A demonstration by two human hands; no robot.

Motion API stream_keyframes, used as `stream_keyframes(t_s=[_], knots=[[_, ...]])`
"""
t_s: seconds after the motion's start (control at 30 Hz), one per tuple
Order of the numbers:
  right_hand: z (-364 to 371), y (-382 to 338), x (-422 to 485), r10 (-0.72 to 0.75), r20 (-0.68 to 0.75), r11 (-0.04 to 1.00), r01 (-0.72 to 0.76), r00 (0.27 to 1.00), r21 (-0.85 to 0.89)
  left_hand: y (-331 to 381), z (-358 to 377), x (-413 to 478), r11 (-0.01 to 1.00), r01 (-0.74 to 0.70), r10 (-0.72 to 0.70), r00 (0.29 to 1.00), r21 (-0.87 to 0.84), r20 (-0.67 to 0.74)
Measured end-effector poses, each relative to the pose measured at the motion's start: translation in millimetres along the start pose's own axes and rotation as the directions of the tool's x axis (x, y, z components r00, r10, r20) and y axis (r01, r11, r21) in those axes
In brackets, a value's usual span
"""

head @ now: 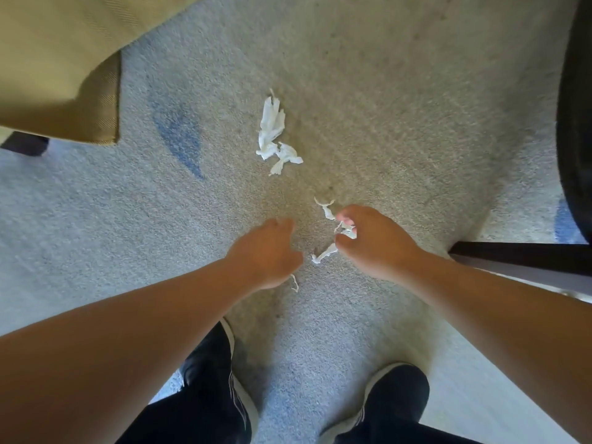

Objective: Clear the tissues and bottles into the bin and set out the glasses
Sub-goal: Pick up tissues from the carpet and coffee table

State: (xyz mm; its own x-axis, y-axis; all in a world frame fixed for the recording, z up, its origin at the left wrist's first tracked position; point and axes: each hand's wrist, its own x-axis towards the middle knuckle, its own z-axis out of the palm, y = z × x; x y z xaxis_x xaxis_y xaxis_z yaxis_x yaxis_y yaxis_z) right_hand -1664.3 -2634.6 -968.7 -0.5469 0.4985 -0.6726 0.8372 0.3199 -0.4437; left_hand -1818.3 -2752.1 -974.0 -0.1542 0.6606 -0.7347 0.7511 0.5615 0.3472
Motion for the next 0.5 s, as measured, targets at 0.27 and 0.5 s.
stream_keyframes(t_s=[0.27, 0.5], knots=[[19.9, 21.3, 20.6, -0.036, -0.033, 0.999, 0.035, 0.999, -0.037, -12.5, 52.2, 18.9, 0.987, -0.069, 0.066, 0.998, 0.142, 0.023], [29.9, 32.3, 33.5, -0.041, -0.042, 0.999, 0.040, 0.998, -0.032, -24.2, 80.7, 28.8, 0.918, -0.233, 0.253, 0.967, 0.321, -0.020]])
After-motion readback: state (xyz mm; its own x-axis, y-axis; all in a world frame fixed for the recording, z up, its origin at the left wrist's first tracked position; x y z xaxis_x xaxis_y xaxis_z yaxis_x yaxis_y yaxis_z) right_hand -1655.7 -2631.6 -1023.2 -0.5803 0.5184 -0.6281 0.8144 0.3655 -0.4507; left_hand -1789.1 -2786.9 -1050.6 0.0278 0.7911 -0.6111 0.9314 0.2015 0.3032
